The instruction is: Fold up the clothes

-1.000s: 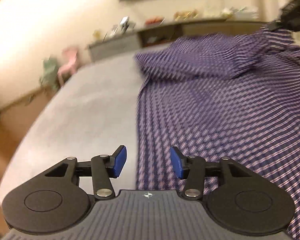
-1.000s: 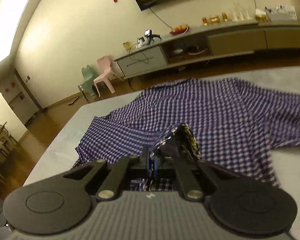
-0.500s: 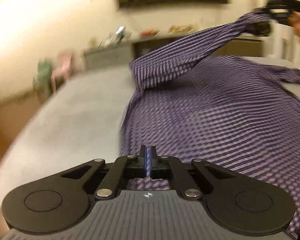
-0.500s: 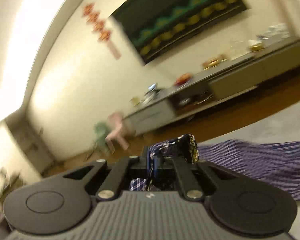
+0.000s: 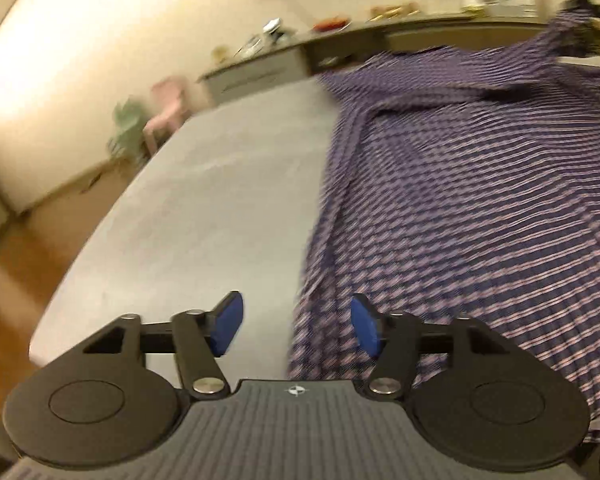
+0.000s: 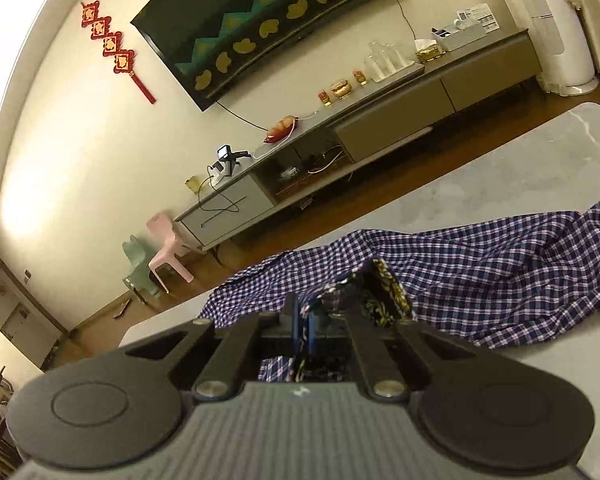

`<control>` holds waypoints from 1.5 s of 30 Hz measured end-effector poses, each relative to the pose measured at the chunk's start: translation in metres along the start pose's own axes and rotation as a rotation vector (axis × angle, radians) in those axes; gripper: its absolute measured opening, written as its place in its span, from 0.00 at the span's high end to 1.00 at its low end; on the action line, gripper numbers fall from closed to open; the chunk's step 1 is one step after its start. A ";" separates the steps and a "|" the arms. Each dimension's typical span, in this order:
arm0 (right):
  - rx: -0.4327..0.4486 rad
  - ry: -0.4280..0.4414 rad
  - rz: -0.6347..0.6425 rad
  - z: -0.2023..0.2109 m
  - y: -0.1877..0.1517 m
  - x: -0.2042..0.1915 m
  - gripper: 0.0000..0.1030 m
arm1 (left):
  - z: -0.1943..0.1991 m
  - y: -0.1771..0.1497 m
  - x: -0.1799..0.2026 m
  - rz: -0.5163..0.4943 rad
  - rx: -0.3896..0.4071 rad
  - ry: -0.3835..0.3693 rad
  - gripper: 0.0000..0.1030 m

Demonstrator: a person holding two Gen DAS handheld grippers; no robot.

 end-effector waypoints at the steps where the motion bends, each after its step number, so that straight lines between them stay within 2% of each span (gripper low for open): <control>1: -0.001 0.004 0.004 0.001 -0.001 -0.003 0.96 | -0.004 -0.002 -0.001 0.013 -0.030 -0.031 0.38; 4: -0.007 0.018 0.022 0.002 -0.002 -0.013 0.95 | -0.001 -0.006 -0.008 0.077 -0.052 -0.064 0.36; 5: -0.007 0.021 0.029 0.001 -0.002 -0.017 0.95 | -0.001 -0.006 -0.008 0.093 -0.057 -0.090 0.44; 6: -0.008 0.024 0.035 0.001 -0.002 -0.020 0.95 | 0.000 -0.007 -0.007 0.108 -0.060 -0.121 0.67; 8: -0.008 0.035 0.042 -0.001 -0.001 -0.024 0.95 | 0.004 -0.004 -0.001 0.109 -0.049 -0.156 0.91; 9: -0.008 0.040 0.043 -0.002 0.000 -0.026 0.95 | 0.005 0.001 0.003 0.100 -0.033 -0.160 0.98; 12: 0.025 0.054 0.030 0.001 0.008 -0.029 0.95 | 0.032 0.025 0.022 0.030 0.087 -0.154 0.99; 14: 0.068 0.059 0.010 0.008 0.017 -0.026 0.95 | 0.056 0.042 0.046 -0.065 0.170 -0.173 0.99; 16: 0.110 0.046 -0.012 0.016 0.026 -0.017 0.95 | 0.062 0.043 0.072 -0.134 0.166 -0.224 0.99; 18: 0.136 0.035 -0.027 0.021 0.030 -0.008 0.95 | 0.048 0.032 0.090 -0.172 0.103 -0.226 0.99; 19: 0.140 0.027 -0.033 0.022 0.031 -0.004 0.95 | 0.037 0.026 0.094 -0.160 0.054 -0.236 0.99; 22: 0.190 0.013 -0.046 0.029 0.036 0.006 0.96 | 0.030 0.015 0.091 -0.117 0.012 -0.233 0.99; 25: 0.276 0.034 -0.059 0.043 0.048 0.010 0.96 | 0.034 0.019 0.078 -0.059 0.014 -0.194 0.99; 28: 0.294 0.005 -0.055 0.044 0.053 0.014 0.96 | 0.038 0.018 0.076 -0.035 0.041 -0.203 0.99; 32: 0.321 -0.140 -0.025 0.048 0.051 0.021 0.94 | 0.041 0.012 0.077 -0.061 0.060 -0.192 0.99; 33: 0.330 -0.180 -0.016 0.050 0.050 0.023 0.87 | 0.042 0.009 0.077 -0.068 0.067 -0.185 0.99; 34: 0.338 -0.220 -0.008 0.052 0.050 0.024 0.67 | 0.043 0.008 0.077 -0.071 0.078 -0.179 0.99; 35: 0.346 -0.259 0.000 0.054 0.049 0.026 0.56 | 0.047 0.007 0.077 -0.072 0.095 -0.175 0.99; 36: 0.354 -0.299 0.008 0.056 0.049 0.027 0.51 | 0.049 0.008 0.075 -0.073 0.110 -0.175 0.99; 41: 0.394 -0.498 0.049 0.067 0.046 0.034 0.55 | 0.053 0.013 0.067 -0.046 0.176 -0.183 0.99; 42: 0.376 -0.482 0.066 0.064 0.042 0.026 0.55 | 0.054 0.013 0.065 -0.038 0.189 -0.190 0.99; 45: 0.207 -0.184 0.156 0.031 0.010 -0.037 0.55 | 0.059 0.018 0.062 -0.027 0.224 -0.203 0.99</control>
Point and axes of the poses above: each gripper's, at about its wrist camera, not at the fingertips, and z roughly against the way its jaws point, x to its right, y to its top, the point moved 6 cm from there along -z, roughly the way its jaws point, and after that the axes turned 11 degrees about y, right-handed, at the moved point
